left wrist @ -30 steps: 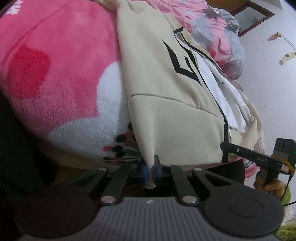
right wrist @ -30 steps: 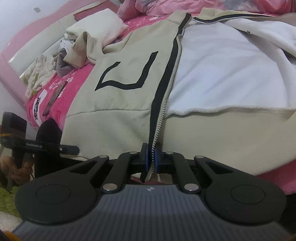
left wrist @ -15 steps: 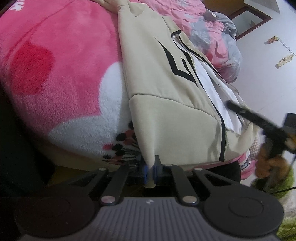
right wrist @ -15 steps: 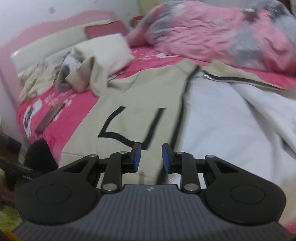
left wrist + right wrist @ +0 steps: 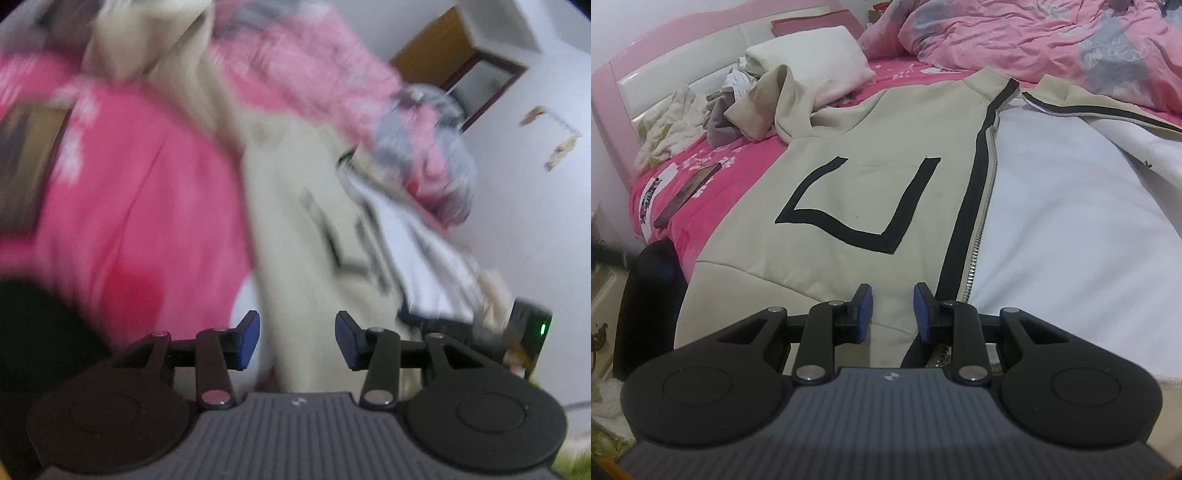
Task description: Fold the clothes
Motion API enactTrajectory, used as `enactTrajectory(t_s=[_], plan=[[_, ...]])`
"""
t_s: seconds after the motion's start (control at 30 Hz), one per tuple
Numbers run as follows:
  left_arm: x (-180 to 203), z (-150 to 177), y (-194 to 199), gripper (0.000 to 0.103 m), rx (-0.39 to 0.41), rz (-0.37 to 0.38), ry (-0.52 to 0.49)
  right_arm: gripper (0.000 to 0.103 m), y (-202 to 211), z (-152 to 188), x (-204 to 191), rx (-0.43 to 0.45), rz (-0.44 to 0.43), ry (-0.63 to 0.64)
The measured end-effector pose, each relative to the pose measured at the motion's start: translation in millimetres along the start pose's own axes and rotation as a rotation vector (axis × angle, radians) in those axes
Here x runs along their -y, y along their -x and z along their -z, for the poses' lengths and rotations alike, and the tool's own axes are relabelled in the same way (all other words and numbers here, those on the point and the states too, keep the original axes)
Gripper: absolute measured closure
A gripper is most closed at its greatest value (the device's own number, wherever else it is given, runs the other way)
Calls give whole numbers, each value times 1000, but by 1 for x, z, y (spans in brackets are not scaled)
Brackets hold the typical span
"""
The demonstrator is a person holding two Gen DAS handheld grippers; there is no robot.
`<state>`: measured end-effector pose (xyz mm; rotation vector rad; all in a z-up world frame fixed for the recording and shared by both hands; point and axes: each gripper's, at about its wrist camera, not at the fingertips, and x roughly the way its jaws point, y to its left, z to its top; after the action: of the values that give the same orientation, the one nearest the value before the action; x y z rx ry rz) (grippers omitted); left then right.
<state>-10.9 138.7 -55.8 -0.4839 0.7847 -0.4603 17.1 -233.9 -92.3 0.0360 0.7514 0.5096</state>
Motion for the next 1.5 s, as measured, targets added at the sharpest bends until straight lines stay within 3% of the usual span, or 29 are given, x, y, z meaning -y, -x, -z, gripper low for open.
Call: enactTrajectory(t_s=[0.1,0.23,0.4,0.5,0.6,0.77,0.87,0.97,1.07,1.17,1.23,1.3,1.37,1.43,1.5], plan=[[8,-32,-20,56,55,20,-29,79,-4,-6,-4,-30,10,7],[25,-87,-81,57,99,-49,-93,78,-3,-29,-9,-78,37,31],[40,-139,-162,58,137,-184,-185,78,9,-99,-8,47,80,80],[31,-153,-196,58,184,-222,-168,78,-32,-144,-3,71,94,113],[10,-152,-220,58,177,-233,-120,78,-73,-188,2,95,108,146],[-15,-139,-230,58,179,-205,-83,79,-146,-253,13,121,135,182],[-17,-138,-229,58,188,-200,-83,80,-193,-261,28,106,196,192],[-16,-136,-228,58,195,-210,-87,81,-234,-250,66,36,346,168],[-19,-135,-226,63,210,-224,-60,82,-242,-220,107,30,334,79],[-22,-135,-226,63,216,-224,-45,82,-229,-236,89,-4,380,104],[-20,-135,-226,63,217,-234,-50,81,-216,-249,68,50,358,172],[-19,-134,-227,63,218,-242,-57,81,-211,-261,53,88,269,196],[-19,-134,-226,63,219,-239,-55,82,-220,-267,40,82,176,220],[-21,-135,-226,63,221,-230,-48,82,-252,-261,39,11,188,248],[-22,-135,-226,63,223,-224,-41,82,-255,-259,41,-6,174,233]])
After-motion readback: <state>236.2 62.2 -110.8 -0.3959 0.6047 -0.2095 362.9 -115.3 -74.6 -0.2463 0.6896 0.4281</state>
